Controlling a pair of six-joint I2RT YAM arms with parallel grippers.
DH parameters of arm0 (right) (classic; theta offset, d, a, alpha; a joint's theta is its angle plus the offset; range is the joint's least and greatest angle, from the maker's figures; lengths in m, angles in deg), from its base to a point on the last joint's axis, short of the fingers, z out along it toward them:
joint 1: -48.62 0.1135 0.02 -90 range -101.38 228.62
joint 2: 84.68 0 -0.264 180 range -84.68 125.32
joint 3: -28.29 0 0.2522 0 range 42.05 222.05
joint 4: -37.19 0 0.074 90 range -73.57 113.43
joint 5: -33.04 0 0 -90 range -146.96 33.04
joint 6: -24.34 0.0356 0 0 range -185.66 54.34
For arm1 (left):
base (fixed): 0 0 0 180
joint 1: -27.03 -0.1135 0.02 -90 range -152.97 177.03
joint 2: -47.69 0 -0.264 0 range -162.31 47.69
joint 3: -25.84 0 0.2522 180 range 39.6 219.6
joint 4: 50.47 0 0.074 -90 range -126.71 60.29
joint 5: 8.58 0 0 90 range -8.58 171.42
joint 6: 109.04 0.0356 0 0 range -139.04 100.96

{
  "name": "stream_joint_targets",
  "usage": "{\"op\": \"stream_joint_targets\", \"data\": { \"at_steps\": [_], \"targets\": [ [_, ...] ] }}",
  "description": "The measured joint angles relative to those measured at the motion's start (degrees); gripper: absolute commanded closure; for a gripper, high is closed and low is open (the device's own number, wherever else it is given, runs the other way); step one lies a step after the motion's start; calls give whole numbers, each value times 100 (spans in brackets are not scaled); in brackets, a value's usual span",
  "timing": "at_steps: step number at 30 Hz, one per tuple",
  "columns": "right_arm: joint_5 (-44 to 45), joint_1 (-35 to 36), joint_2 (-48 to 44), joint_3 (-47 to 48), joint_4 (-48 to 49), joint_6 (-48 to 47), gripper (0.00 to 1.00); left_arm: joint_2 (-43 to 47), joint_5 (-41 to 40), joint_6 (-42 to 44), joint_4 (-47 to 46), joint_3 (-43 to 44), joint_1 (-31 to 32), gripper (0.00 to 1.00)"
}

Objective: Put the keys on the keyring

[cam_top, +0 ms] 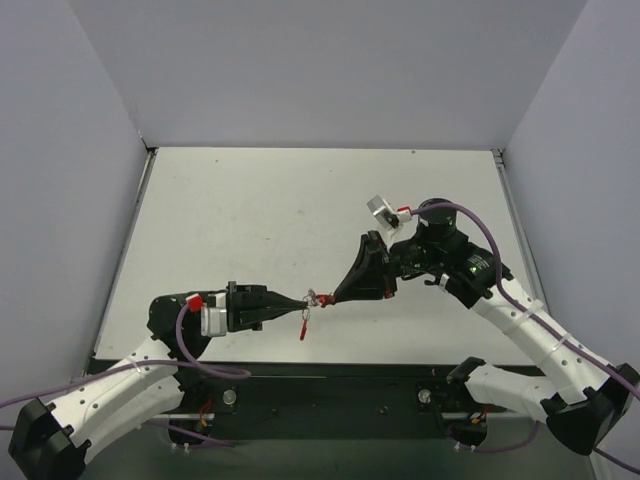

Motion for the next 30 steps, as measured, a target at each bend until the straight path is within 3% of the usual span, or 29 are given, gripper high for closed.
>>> {"op": "stream_joint_targets", "data": {
  "at_steps": [30],
  "targets": [
    [-28, 417, 310, 173, -205, -111, 100, -179, -404, 774, 369, 87, 555, 100]
  ]
}}
